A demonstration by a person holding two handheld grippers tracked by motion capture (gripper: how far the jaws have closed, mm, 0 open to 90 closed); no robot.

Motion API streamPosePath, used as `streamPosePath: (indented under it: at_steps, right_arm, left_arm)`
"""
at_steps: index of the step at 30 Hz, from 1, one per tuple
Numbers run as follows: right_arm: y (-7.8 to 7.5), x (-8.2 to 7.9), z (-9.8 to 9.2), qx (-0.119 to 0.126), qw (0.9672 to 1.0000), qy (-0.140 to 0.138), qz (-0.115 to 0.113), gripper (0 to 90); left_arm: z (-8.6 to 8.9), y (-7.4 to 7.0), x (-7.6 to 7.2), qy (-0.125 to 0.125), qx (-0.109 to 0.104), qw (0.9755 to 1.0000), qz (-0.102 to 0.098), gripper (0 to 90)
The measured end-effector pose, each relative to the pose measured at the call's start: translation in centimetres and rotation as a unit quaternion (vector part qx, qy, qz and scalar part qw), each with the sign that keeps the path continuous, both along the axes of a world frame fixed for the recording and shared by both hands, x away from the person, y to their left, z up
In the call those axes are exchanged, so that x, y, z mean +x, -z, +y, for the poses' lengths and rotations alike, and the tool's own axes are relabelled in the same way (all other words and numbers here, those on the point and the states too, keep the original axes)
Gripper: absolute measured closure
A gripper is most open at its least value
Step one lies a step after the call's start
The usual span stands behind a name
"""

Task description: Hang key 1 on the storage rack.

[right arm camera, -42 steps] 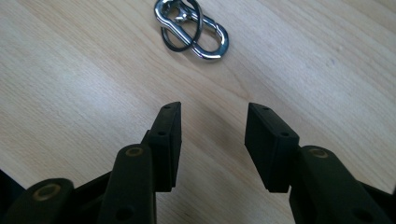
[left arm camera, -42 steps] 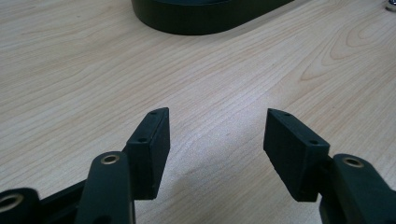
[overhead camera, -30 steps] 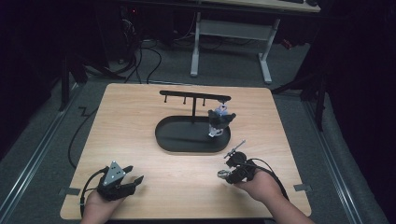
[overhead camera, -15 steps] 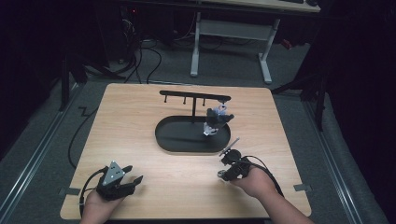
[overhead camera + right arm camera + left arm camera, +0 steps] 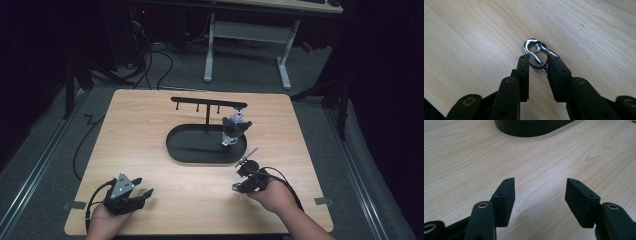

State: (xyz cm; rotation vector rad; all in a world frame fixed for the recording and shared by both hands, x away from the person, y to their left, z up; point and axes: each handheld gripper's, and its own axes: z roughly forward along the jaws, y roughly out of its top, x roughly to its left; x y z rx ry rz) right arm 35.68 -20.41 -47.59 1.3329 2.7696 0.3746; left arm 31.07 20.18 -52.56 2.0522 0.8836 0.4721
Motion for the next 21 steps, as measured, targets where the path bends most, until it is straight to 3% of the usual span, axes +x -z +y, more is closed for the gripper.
streamPosePath:
  at_steps: [4, 6, 13, 16, 17, 21]
  right_arm:
    - [0.15, -0.01, 0.13, -0.008, 1.0, 0.0, -0.002, 69.4]
    - [0.3, 0.24, -0.07, -0.005, 0.9998, 0.018, -0.001, 61.3]
    - [0.56, 0.63, -0.3, -0.011, 0.9994, 0.033, -0.009, 51.2]
    - [0.71, 0.63, -0.16, -0.013, 0.9993, 0.035, 0.0, 52.4]
    - [0.82, 0.75, -0.21, -0.015, 0.9996, 0.021, -0.004, 54.0]
    - [0.76, 0.73, 0.01, -0.011, 0.9996, 0.025, -0.001, 62.4]
  left_arm:
    - [0.04, 0.03, 0.06, 0.0, 0.0, 1.0, 0.002, 41.7]
    - [0.02, 0.04, 0.04, 0.0, 0.002, 1.0, 0.001, 41.7]
    - [0.0, 0.15, 0.06, 0.001, 0.002, 1.0, 0.004, 41.7]
    - [-0.01, 0.16, 0.06, 0.001, 0.002, 1.0, 0.005, 41.7]
    - [-0.01, 0.15, 0.06, 0.001, 0.002, 1.0, 0.005, 41.8]
    - [0.12, 0.14, 0.09, -0.001, 0.002, 1.0, 0.006, 41.8]
